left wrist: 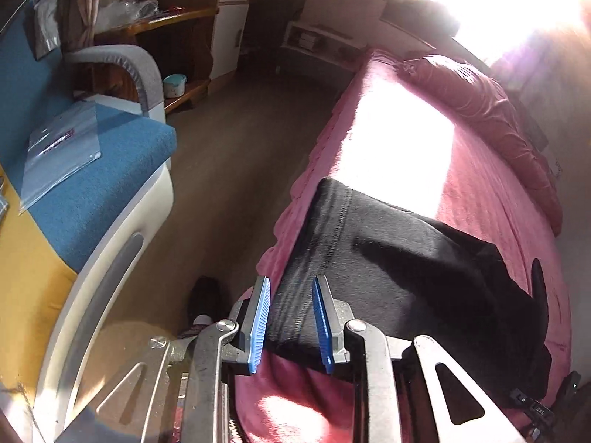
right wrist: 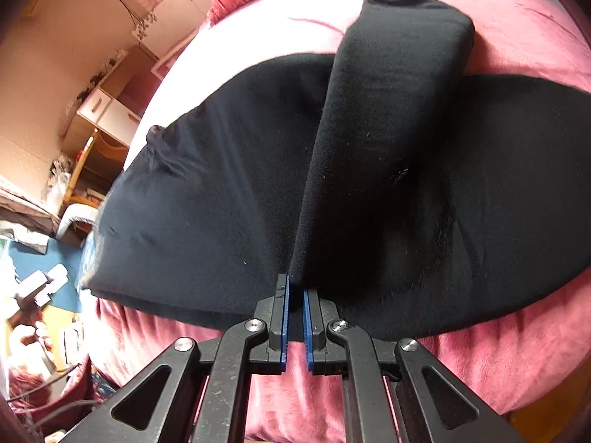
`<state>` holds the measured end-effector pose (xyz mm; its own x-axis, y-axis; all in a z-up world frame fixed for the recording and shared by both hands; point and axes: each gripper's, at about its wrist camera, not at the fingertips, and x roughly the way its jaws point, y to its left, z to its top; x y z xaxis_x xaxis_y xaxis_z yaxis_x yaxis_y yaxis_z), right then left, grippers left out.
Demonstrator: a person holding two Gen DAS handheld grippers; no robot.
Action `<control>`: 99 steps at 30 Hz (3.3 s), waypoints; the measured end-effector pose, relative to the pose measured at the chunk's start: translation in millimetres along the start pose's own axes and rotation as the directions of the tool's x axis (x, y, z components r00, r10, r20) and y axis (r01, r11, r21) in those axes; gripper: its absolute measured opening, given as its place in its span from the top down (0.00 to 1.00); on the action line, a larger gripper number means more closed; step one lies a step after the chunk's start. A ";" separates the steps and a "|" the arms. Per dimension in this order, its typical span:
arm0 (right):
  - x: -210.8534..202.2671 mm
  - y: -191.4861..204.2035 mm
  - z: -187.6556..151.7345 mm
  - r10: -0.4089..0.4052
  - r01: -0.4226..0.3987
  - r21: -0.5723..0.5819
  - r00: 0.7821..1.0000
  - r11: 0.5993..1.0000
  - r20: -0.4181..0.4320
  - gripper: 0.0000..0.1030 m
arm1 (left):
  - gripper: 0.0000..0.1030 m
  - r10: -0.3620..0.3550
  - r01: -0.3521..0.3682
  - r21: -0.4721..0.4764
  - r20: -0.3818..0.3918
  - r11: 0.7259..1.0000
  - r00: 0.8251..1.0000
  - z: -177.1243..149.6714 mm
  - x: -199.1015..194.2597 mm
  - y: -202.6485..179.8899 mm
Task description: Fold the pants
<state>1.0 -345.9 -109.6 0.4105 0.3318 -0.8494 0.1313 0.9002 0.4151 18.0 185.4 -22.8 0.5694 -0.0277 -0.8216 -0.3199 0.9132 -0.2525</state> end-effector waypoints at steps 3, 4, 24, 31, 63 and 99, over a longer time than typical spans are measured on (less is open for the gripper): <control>-2.4 -4.3 5.9 0.014 -0.014 0.015 1.000 1.000 0.001 0.92 | 0.76 -0.093 0.095 0.097 -0.024 0.991 0.995 -1.3 3.8 -41.9; -7.6 -7.0 9.3 0.013 -0.013 0.018 1.000 1.000 0.005 0.78 | 0.75 -0.127 0.132 0.137 -0.048 0.982 0.991 -3.8 7.9 -57.0; -5.7 -15.6 257.6 -0.269 0.247 0.127 0.942 0.961 0.202 0.59 | 0.73 -0.264 0.392 0.376 -0.348 0.840 0.900 -79.5 83.3 -193.9; 55.4 -19.4 300.1 -0.452 0.441 0.120 0.888 0.889 0.083 0.59 | 0.72 -0.261 0.395 0.383 -0.356 0.835 0.897 -84.1 88.8 -200.3; -172.6 -226.7 30.2 -0.335 0.011 0.645 0.861 0.764 0.382 0.94 | 0.70 -0.322 0.533 0.590 -0.430 0.607 0.843 -130.5 53.2 -303.1; -194.6 -278.2 2.8 -0.410 0.071 0.700 0.850 0.711 0.330 0.92 | 1.00 -0.366 0.658 0.606 -0.547 0.446 0.752 -148.0 43.2 -304.5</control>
<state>-112.9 -661.7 -58.9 0.5928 -0.1803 -0.7849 0.7541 0.4664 0.4625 27.9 -154.0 -57.1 0.1312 -0.5780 -0.8054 0.6912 0.6357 -0.3437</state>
